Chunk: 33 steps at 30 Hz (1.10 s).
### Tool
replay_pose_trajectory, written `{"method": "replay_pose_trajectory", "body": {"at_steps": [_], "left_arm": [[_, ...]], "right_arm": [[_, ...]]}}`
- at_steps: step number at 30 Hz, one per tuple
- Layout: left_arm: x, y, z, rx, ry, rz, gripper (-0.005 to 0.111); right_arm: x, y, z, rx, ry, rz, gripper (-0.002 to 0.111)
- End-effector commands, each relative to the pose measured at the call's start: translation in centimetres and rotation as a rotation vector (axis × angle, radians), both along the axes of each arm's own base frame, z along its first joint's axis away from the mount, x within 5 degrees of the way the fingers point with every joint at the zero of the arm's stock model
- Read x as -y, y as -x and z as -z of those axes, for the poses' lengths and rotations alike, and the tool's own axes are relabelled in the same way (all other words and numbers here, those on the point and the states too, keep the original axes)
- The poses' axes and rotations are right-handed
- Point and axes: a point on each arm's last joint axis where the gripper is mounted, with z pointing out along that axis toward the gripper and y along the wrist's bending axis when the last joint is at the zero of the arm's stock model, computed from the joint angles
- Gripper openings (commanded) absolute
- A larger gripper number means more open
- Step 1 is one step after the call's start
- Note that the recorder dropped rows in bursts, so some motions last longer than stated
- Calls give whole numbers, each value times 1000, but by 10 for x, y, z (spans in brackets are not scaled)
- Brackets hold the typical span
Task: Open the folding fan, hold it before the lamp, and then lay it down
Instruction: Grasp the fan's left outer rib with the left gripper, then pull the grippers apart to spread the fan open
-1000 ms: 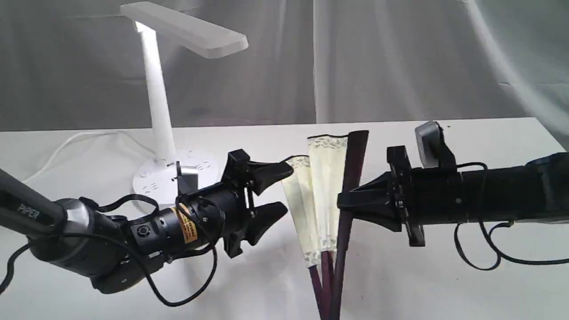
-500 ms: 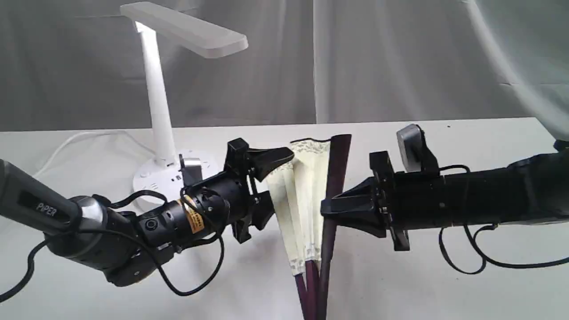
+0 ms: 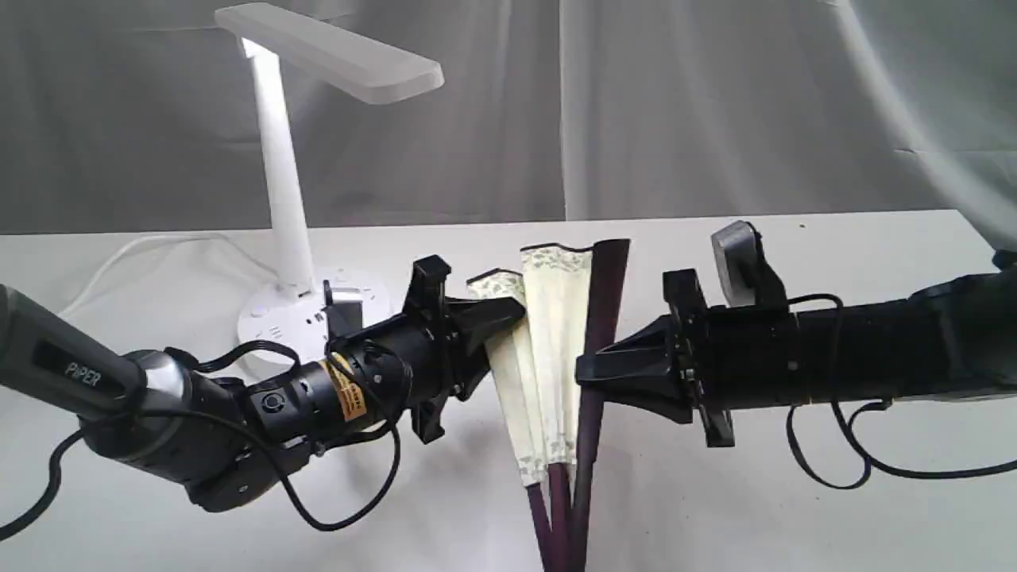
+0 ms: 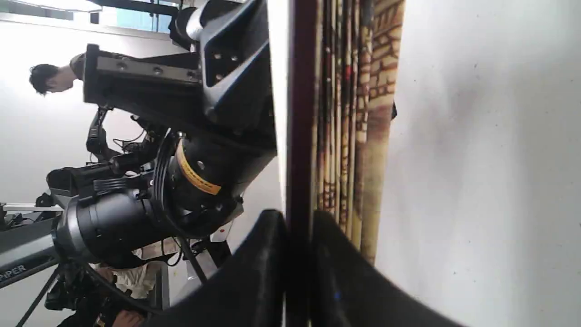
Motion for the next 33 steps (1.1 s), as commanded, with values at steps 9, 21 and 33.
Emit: {"method": "replay_pose_trajectory", "body": {"at_steps": [9, 21, 33], "left_arm": [[0, 0, -3, 19, 28, 13, 0], [-11, -3, -11, 57, 107, 44, 0], [-8, 0, -10, 23, 115, 88, 0]], "right_arm": [[-1, 1, -5, 12, -20, -12, 0], [-1, -3, -8, 8, -62, 47, 33], [-1, -10, -9, 22, -98, 100, 42]]}}
